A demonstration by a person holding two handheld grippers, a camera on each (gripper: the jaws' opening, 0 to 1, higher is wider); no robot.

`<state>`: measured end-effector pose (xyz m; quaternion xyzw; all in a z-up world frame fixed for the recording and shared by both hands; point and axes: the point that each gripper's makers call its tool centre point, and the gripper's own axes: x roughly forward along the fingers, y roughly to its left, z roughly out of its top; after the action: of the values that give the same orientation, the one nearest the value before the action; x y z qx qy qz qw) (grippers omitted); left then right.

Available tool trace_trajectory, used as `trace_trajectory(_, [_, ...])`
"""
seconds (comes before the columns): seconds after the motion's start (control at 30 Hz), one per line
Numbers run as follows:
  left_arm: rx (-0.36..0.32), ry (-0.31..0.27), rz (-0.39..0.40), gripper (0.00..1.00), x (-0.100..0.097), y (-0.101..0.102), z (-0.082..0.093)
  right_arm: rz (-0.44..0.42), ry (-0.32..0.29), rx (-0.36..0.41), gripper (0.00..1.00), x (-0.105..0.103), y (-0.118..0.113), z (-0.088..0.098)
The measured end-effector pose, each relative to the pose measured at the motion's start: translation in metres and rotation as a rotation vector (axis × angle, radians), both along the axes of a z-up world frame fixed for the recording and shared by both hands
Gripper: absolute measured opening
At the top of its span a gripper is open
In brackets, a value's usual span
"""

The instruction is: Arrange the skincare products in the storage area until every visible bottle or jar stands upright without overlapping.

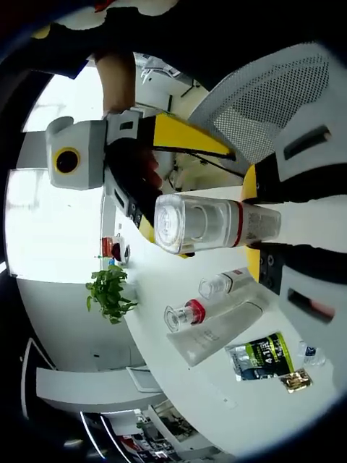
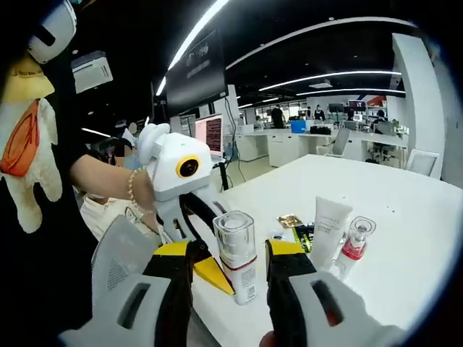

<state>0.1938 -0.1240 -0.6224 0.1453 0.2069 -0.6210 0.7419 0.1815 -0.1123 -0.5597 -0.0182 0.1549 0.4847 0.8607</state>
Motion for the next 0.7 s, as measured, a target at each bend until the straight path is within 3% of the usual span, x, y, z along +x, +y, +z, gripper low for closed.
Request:
trace_trajectory(0.17, [0.007, -0.013, -0.003, 0.20, 0.009, -0.002, -0.011, -0.037, 0.015, 0.003, 0.46, 0.004, -0.005, -0.005])
trace_trajectory(0.53, [0.060, -0.026, -0.027, 0.20, 0.032, -0.009, -0.056, -0.115, 0.060, 0.006, 0.59, 0.016, -0.018, -0.022])
trace_trajectory(0.7, [0.040, -0.027, -0.018, 0.19, 0.043, -0.010, -0.067, -0.145, 0.079, 0.011, 0.63, 0.023, -0.027, -0.031])
